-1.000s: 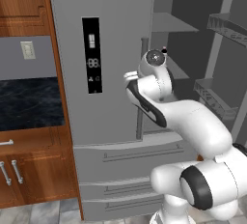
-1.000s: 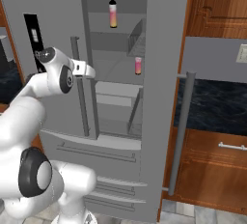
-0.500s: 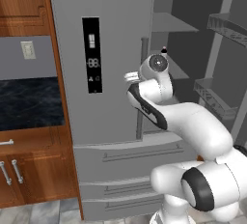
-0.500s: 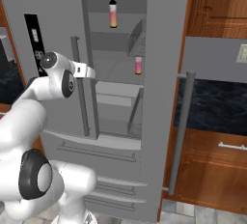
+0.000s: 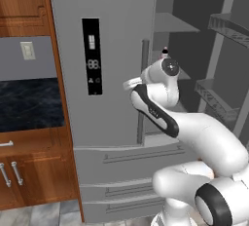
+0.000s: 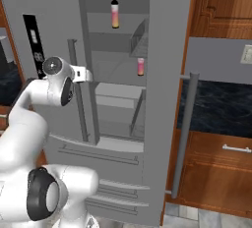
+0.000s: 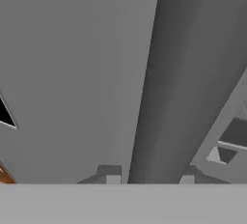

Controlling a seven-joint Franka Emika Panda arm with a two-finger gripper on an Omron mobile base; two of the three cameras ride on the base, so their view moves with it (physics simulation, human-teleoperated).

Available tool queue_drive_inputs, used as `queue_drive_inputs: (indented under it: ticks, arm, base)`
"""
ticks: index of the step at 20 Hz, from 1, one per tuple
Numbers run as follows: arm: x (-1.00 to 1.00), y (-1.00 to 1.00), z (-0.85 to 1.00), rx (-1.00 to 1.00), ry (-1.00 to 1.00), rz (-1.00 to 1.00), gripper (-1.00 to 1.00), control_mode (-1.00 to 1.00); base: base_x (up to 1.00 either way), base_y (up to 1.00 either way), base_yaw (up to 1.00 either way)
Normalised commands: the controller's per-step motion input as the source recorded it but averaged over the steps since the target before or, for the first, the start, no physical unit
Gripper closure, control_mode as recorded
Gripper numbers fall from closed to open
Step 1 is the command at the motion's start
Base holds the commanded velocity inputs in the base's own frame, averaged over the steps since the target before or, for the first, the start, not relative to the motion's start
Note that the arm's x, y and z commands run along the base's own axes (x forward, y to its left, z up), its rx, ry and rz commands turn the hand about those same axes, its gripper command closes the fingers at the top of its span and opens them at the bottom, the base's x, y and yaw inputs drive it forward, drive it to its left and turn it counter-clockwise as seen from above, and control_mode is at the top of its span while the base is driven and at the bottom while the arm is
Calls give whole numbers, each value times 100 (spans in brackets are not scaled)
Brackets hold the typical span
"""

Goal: Open the fridge, grab two sodas, and place both sodas inside the bowl with ice on the dining counter.

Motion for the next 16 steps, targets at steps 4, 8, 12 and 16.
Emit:
queue_drive_inputs:
  ticks: [4,8,12,16]
  arm:
    - [-82,51,-16,0,0,19,100,-100]
    - [-89,58,-9,0,0,16,100,-100]
    - [-85,68,-3,0,0,9,100,-100]
    - [-81,67,0,1,0,7,100,-100]
  base:
    - [0,0,0]
    - [0,0,0]
    - [0,0,0]
    - [0,0,0]
